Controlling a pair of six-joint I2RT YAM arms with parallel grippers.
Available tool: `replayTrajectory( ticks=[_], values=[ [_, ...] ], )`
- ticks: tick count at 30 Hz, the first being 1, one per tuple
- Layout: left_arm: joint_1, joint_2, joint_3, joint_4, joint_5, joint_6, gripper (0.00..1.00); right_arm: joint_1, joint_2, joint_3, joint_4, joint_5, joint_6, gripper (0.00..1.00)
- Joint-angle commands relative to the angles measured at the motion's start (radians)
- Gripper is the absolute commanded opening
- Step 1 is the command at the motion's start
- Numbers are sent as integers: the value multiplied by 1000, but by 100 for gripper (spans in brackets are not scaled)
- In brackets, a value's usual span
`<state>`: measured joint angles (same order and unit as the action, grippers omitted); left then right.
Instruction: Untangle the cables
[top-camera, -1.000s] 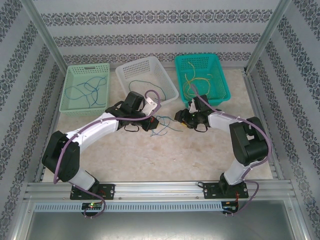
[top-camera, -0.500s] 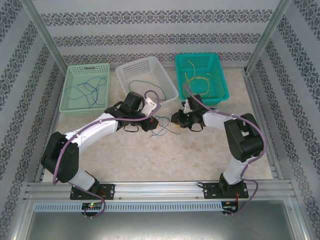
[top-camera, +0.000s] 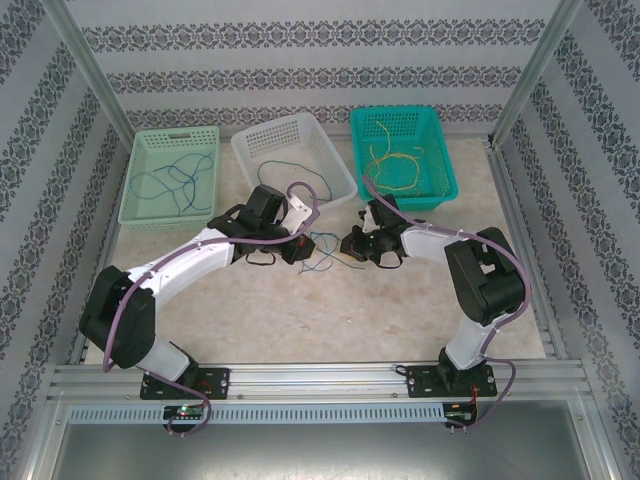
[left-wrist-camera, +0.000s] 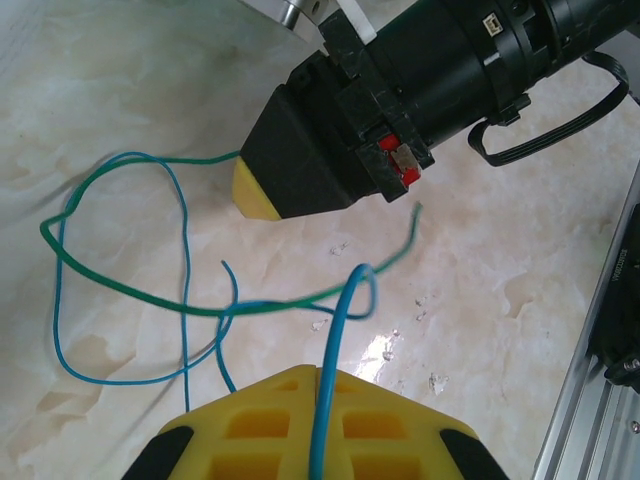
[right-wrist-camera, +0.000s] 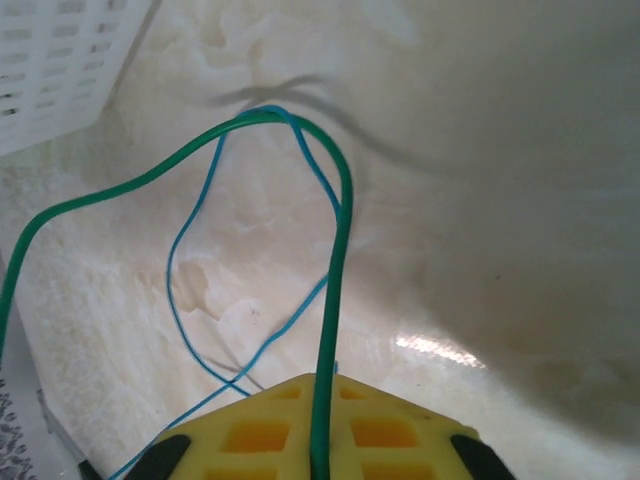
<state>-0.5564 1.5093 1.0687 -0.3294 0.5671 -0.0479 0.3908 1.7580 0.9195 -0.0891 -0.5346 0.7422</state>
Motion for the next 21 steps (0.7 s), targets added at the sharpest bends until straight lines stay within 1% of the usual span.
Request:
replayTrajectory(
  ticks=[1,3,8,11,13,16,19,21],
  values=[
    [-10,-36,-17,-8,-10,23,3,12,-55,2,-42,73,-44,2],
    [-10,-38,-20,-9,-16,24,3,13,-68,2,-51,93,-61,0],
    [-8,-53,-25,-48,-59,47,4,12,-157,-27,-63,170,-122,0],
    [0,-73,-43,-70,-91,58,4,-3,-265,-51,-96,234,-171,0],
    [11,-83,-61,-78,-109,62,4,-30,-351,-71,-106,264,-191,0],
    [28,-90,-84,-80,-114,66,5,-61,-485,-91,-130,315,-256,0],
    [29,-91,-100,-67,-107,66,7,-53,-604,-98,-149,369,-349,0],
    [30,-86,-104,-62,-106,64,6,-43,-669,-108,-168,447,-402,0]
  ],
)
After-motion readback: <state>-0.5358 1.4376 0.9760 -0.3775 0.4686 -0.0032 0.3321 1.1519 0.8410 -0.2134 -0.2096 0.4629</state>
